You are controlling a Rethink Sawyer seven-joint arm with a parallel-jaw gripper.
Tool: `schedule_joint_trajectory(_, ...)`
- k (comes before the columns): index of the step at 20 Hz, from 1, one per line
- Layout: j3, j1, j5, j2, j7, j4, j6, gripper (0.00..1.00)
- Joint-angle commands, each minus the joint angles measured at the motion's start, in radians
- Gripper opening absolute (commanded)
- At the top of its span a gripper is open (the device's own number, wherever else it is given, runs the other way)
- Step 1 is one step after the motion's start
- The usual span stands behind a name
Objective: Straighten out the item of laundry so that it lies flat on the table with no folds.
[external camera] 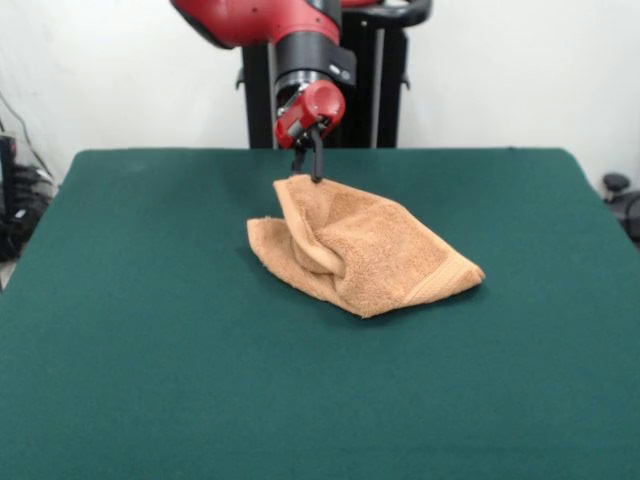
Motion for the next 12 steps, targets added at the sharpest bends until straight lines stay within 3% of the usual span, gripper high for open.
schedule_joint_trajectory(1,0.132,0.017,0.001,-0.094,0.144,-0.083,-0.048,1.0)
schedule_joint_trajectory(12,0.178,0.02,-0.046,-0.109,0.17,-0.137,-0.005,1.0)
